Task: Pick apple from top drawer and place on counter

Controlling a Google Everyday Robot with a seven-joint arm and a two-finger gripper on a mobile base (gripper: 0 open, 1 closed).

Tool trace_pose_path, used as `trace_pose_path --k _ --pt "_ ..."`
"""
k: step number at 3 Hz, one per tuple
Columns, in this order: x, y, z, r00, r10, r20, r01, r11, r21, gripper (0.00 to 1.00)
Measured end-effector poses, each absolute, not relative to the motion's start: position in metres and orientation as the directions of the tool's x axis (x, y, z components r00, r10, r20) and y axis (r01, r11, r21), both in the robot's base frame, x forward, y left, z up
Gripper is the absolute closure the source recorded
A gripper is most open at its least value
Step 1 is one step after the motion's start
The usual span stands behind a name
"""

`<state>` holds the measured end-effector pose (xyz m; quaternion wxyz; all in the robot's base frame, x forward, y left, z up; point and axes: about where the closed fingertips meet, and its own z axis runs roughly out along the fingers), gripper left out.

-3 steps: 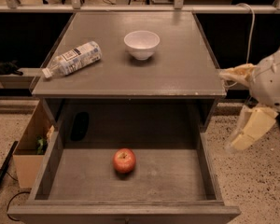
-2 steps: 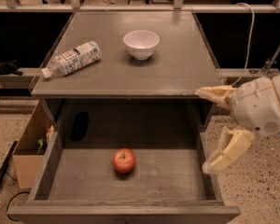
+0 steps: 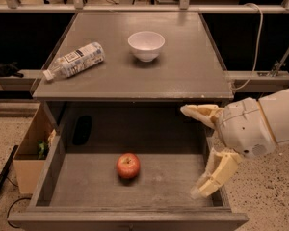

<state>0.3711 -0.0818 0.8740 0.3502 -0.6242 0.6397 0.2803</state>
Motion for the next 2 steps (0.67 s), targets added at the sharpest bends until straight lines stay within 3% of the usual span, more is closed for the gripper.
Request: trace_pose_path --k 2 --pt "0.365 -0.047 0.809 -0.078 -0.588 -0.805 -0.993 0.119 0.009 0.00"
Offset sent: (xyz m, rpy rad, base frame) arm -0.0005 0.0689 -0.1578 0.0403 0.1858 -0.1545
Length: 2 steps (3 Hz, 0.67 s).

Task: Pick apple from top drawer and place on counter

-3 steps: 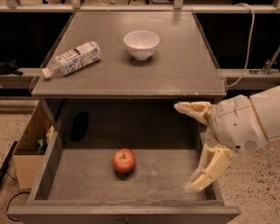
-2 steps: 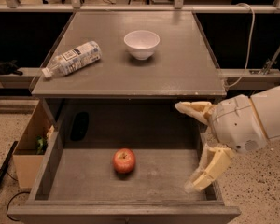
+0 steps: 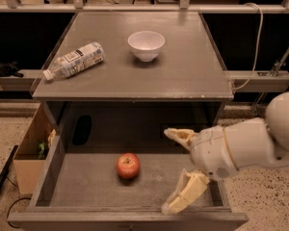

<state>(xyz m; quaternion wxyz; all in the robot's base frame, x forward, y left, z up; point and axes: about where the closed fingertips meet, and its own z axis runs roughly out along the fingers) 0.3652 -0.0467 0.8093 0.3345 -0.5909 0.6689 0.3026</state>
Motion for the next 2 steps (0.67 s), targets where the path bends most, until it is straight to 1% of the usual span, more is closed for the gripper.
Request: trace_pose_path --k 2 --pt "0.379 -0.017 0.723 -0.240 -0.547 -0.802 -0.954 0.288 0.088 0.00"
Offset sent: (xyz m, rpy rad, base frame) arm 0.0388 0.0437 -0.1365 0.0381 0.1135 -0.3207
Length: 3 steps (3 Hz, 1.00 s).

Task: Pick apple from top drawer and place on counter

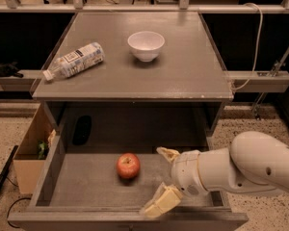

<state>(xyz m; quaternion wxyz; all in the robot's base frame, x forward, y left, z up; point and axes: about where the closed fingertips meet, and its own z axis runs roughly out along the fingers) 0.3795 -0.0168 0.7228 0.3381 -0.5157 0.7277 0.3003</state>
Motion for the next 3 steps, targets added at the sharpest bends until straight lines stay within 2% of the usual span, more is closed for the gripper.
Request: trace_pose_path --k 2,3 --pt "0.447 0.026 0.692 -0.265 -0.508 -0.819 -0.938 0.333 0.097 0.00" --pt "0.447 0.026 0.692 -0.265 -0.508 -0.819 -0.938 0.333 0.097 0.00"
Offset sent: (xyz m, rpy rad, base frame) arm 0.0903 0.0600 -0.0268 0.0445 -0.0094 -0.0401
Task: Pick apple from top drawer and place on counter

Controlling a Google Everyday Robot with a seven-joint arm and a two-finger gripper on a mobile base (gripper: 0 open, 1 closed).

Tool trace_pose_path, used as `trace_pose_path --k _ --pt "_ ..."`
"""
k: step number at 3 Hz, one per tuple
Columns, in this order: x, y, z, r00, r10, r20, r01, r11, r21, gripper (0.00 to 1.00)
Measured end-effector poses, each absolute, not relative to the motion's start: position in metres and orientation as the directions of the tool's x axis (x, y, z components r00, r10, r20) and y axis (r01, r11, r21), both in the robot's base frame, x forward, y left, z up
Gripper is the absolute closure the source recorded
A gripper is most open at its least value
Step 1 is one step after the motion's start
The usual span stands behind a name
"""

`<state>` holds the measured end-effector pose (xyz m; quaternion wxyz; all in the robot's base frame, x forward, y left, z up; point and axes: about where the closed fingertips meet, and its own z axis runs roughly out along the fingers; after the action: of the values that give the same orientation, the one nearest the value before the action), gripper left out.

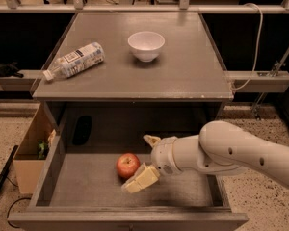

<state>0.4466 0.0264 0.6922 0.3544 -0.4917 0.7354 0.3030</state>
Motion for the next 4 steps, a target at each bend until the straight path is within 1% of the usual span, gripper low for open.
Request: trace_pose_path --k 1,2,4 --pt "0.448 0.029 0.689 -0.266 -0.522 -0.810 -0.938 0.333 0.094 0.00" --pt "0.460 0.032 0.672 -0.276 -0.532 -0.800 -0.937 0.336 0.100 0.00" --pt "0.472 0.036 0.625 -0.333 -0.561 -0.758 -0.923 0.358 0.140 0.00"
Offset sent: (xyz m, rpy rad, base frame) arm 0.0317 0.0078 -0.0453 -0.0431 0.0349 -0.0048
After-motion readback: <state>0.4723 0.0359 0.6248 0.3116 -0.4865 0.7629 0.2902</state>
